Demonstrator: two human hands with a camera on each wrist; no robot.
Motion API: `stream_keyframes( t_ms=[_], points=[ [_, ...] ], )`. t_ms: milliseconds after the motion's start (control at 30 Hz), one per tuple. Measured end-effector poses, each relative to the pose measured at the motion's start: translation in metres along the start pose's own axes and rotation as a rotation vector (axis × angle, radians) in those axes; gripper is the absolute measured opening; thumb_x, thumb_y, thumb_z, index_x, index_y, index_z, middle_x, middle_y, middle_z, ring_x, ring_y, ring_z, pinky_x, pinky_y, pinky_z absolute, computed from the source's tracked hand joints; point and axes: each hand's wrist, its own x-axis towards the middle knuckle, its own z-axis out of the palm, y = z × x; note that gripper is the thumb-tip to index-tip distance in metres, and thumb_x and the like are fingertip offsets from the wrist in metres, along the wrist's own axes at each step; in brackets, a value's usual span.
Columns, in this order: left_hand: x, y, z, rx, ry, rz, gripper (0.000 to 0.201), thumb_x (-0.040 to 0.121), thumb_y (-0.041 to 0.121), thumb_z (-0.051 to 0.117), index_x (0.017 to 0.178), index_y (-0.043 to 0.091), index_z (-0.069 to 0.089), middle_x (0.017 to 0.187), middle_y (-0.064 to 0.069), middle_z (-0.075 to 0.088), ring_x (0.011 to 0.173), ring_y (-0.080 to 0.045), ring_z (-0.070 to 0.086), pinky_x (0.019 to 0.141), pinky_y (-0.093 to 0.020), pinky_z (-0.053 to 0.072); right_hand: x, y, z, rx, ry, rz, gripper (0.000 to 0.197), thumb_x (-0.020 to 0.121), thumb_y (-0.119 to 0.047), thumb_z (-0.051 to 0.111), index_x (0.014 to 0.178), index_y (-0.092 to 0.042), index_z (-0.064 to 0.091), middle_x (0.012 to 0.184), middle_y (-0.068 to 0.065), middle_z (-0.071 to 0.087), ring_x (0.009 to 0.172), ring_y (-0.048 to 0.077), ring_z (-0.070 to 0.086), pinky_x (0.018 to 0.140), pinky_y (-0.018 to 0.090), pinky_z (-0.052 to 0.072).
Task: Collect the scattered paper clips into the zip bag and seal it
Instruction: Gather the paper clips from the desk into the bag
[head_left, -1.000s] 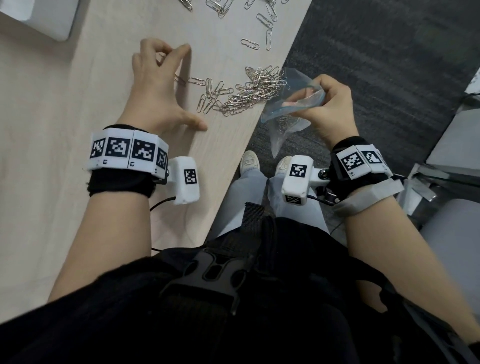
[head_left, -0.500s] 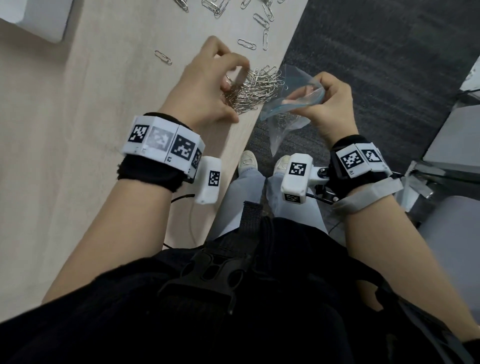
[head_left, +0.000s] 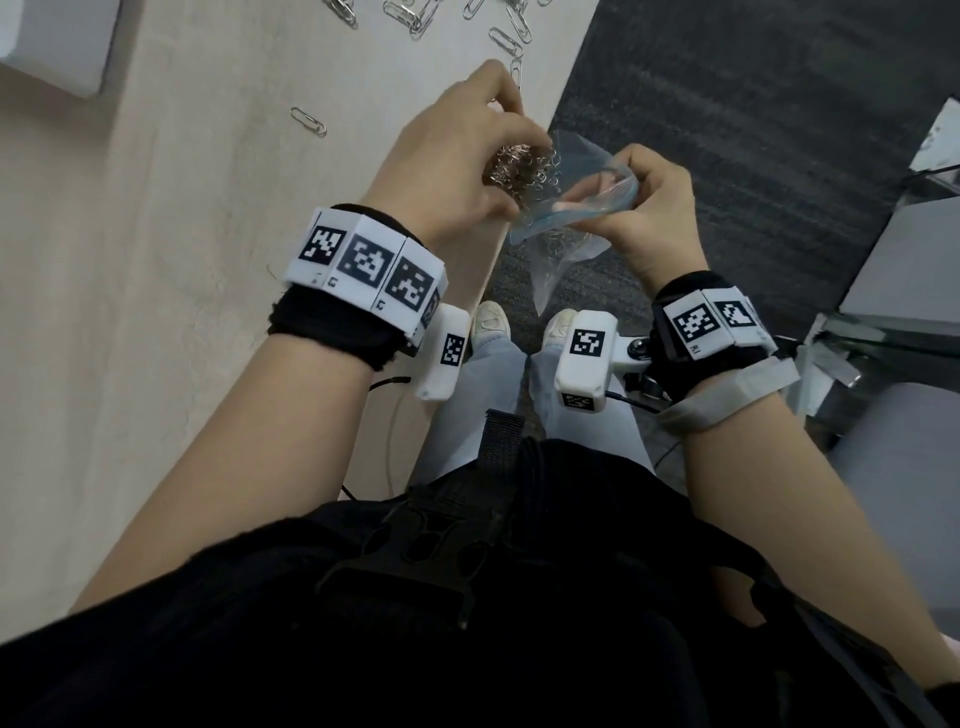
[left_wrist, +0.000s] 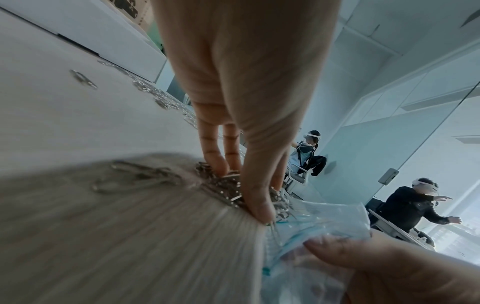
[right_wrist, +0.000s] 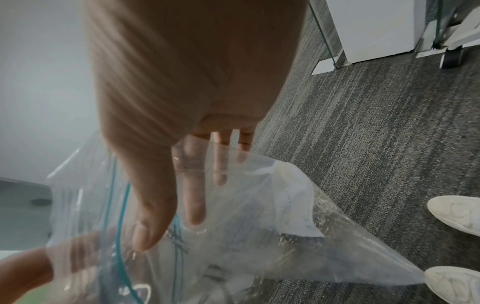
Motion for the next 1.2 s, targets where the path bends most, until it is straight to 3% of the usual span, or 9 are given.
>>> stream_keyframes(
  t_ms=[367, 467, 533, 600, 700, 867, 967, 1067, 1200],
  points=[
    [0.005, 0.009, 0.017, 0.057, 0.045, 0.11, 0.03, 0.079, 0.011, 0.068, 0.109, 0.015, 0.066, 0.116, -0.008, 0.055, 0.111, -0.025, 0.049, 0.089, -0.035, 0.039, -0.001, -0.001, -0.001, -0.001, -0.019, -0.014, 0.039, 0.063, -0.012, 0.087, 0.068, -0.021, 0.049, 0.077, 0.008, 0.067, 0.07, 0.017, 0.062, 0.062, 0.022, 0.051],
    [0.003, 0.009, 0.017, -0.013, 0.074, 0.149, 0.032, 0.079, 0.01, 0.067, 0.111, 0.016, 0.066, 0.113, -0.007, 0.06, 0.104, -0.021, 0.052, 0.079, -0.027, 0.04, 0.0, -0.001, -0.001, 0.002, -0.02, -0.018, 0.04, 0.063, -0.009, 0.086, 0.068, -0.02, 0.048, 0.078, 0.013, 0.068, 0.072, 0.021, 0.063, 0.063, 0.026, 0.052],
    [-0.001, 0.006, 0.012, -0.106, 0.145, 0.151, 0.034, 0.078, 0.014, 0.068, 0.111, 0.018, 0.066, 0.112, -0.004, 0.062, 0.096, -0.017, 0.054, 0.076, -0.022, 0.042, 0.0, -0.001, -0.001, 0.014, -0.016, -0.014, 0.04, 0.063, -0.007, 0.086, 0.068, -0.02, 0.049, 0.073, 0.002, 0.07, 0.067, 0.014, 0.064, 0.062, 0.023, 0.052],
    [-0.007, -0.005, 0.006, -0.146, 0.29, 0.088, 0.032, 0.079, 0.019, 0.066, 0.111, 0.021, 0.066, 0.115, 0.0, 0.062, 0.103, -0.019, 0.054, 0.085, -0.022, 0.042, 0.0, -0.001, -0.001, 0.027, -0.026, -0.011, 0.039, 0.063, -0.007, 0.086, 0.067, -0.021, 0.05, 0.067, -0.008, 0.07, 0.064, 0.006, 0.065, 0.061, 0.02, 0.052],
    [-0.018, -0.032, -0.008, -0.11, 0.456, -0.106, 0.038, 0.079, 0.036, 0.063, 0.115, 0.025, 0.063, 0.126, 0.001, 0.052, 0.12, -0.019, 0.042, 0.098, -0.019, 0.034, -0.001, -0.002, -0.001, 0.026, -0.027, -0.014, 0.039, 0.064, -0.01, 0.087, 0.066, -0.023, 0.05, 0.066, -0.009, 0.07, 0.065, 0.009, 0.066, 0.062, 0.021, 0.053],
    [-0.043, -0.072, -0.024, 0.028, 0.408, -0.448, 0.054, 0.079, 0.049, 0.058, 0.127, 0.025, 0.051, 0.14, -0.004, 0.035, 0.133, -0.025, 0.025, 0.107, -0.034, 0.026, -0.001, -0.002, 0.0, 0.013, -0.017, -0.02, 0.04, 0.064, -0.011, 0.086, 0.065, -0.026, 0.049, 0.074, 0.003, 0.069, 0.075, 0.026, 0.066, 0.068, 0.032, 0.056],
    [-0.052, -0.08, -0.019, -0.05, 0.446, -0.424, 0.046, 0.078, 0.041, 0.061, 0.118, 0.02, 0.057, 0.123, -0.004, 0.042, 0.123, -0.022, 0.034, 0.102, -0.025, 0.032, 0.0, -0.003, 0.001, 0.013, -0.021, -0.012, 0.04, 0.062, -0.014, 0.087, 0.065, -0.027, 0.05, 0.077, 0.008, 0.069, 0.078, 0.029, 0.067, 0.073, 0.039, 0.056],
    [-0.053, -0.076, -0.01, -0.108, 0.472, -0.347, 0.031, 0.078, 0.028, 0.064, 0.106, 0.015, 0.063, 0.105, 0.005, 0.044, 0.101, -0.008, 0.042, 0.087, -0.01, 0.036, 0.0, -0.002, 0.002, 0.008, -0.027, -0.004, 0.04, 0.062, -0.013, 0.087, 0.065, -0.026, 0.049, 0.079, 0.011, 0.07, 0.079, 0.03, 0.067, 0.075, 0.044, 0.057],
    [-0.051, -0.061, 0.003, -0.224, 0.433, -0.255, 0.017, 0.079, 0.011, 0.065, 0.096, 0.01, 0.067, 0.092, 0.001, 0.058, 0.072, 0.006, 0.051, 0.07, -0.004, 0.04, 0.0, -0.001, 0.002, 0.01, -0.025, -0.003, 0.04, 0.062, -0.012, 0.087, 0.066, -0.023, 0.049, 0.076, 0.006, 0.07, 0.077, 0.028, 0.067, 0.074, 0.044, 0.057]
  ],
)
